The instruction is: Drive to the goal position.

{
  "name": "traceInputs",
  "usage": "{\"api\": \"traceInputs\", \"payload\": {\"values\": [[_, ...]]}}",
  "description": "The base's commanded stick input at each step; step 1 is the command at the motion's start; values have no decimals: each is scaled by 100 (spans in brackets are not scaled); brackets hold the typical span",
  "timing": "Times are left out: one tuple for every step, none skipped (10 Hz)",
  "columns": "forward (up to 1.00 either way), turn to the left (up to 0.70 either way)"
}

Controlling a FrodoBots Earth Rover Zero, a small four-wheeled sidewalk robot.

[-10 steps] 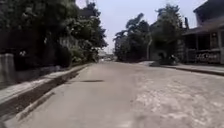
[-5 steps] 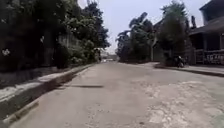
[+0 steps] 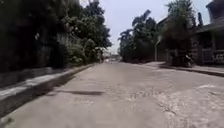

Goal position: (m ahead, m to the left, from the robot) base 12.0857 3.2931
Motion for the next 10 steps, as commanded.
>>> {"api": "traceInputs", "payload": {"values": [[100,2],[100,2],[100,2],[100,2],[100,2],[100,2],[100,2],[100,2],[100,2],[100,2]]}}
